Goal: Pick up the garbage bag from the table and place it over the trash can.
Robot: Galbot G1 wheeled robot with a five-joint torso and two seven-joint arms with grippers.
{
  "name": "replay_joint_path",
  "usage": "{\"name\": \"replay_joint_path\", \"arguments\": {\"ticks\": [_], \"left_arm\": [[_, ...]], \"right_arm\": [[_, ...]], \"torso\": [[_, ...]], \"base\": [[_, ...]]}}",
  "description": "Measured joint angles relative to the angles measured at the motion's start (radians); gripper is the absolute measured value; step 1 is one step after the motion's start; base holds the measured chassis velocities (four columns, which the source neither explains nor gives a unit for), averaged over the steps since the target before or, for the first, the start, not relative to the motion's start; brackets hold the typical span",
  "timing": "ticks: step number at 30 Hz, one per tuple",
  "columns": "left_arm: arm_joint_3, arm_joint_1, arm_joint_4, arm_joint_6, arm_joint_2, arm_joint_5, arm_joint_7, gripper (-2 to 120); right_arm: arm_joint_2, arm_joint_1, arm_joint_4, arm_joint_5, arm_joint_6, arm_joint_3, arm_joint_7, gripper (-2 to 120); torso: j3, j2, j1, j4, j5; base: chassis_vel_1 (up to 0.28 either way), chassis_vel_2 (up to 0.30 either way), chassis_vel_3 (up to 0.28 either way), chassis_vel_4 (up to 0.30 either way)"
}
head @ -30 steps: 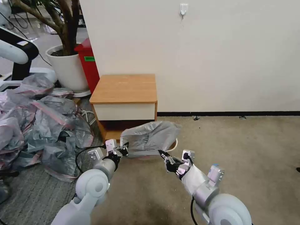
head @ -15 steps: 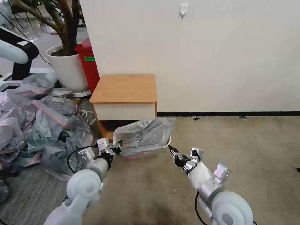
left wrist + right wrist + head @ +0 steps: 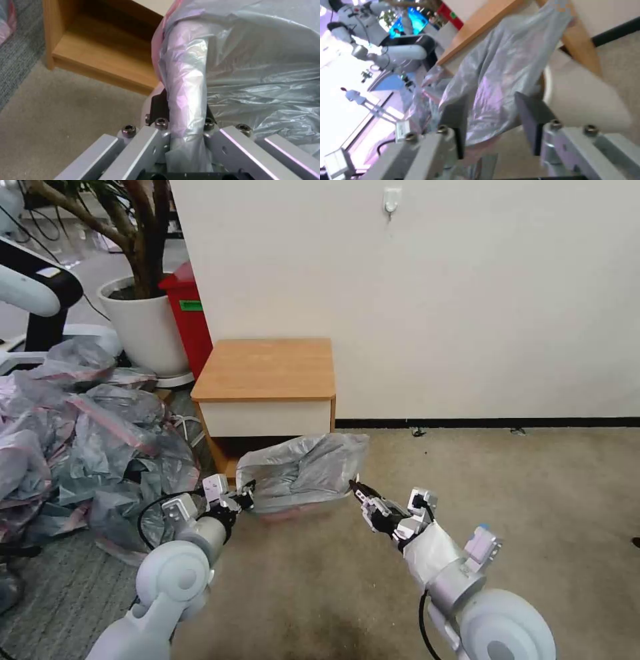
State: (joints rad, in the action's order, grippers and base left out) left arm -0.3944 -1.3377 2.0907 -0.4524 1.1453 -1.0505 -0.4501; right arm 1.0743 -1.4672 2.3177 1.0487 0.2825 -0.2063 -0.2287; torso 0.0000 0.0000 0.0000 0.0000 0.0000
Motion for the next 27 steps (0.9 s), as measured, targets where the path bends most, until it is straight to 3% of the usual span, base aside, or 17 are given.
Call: {"name": "replay_joint_path", "arguments": {"ticks": [5,14,19,27], "left_arm": [[0.001,-0.005,0.009,-0.001,0.001,0.001,0.000,3],[0.003,-0.022,0.026,-0.003,0.003,0.006,0.002,3],[-0.002,-0.024,0.027,-0.003,0.002,0.008,0.003,3],[0.002,-0.024,0.029,-0.004,0.000,0.011,0.004,3]], "right_arm": [[-0.001,0.011,-0.008,0.008,0.019,0.004,-0.004,52],[-0.006,0.025,-0.018,0.014,0.031,0.003,-0.014,89],[-0.024,0.015,-0.005,0.031,0.030,-0.023,-0.027,102],[-0.019,0.027,-0.005,0.030,0.043,-0.002,-0.030,107]], "torso": [[0.000,0.000,0.000,0.0000,0.0001],[0.000,0.000,0.000,0.0002,0.0001],[0.000,0.000,0.000,0.0000,0.0000],[0.000,0.000,0.000,0.0000,0.0000]], "base": [[0.000,0.000,0.000,0.000],[0.000,0.000,0.000,0.000],[0.000,0.000,0.000,0.000],[0.000,0.000,0.000,0.000]]}}
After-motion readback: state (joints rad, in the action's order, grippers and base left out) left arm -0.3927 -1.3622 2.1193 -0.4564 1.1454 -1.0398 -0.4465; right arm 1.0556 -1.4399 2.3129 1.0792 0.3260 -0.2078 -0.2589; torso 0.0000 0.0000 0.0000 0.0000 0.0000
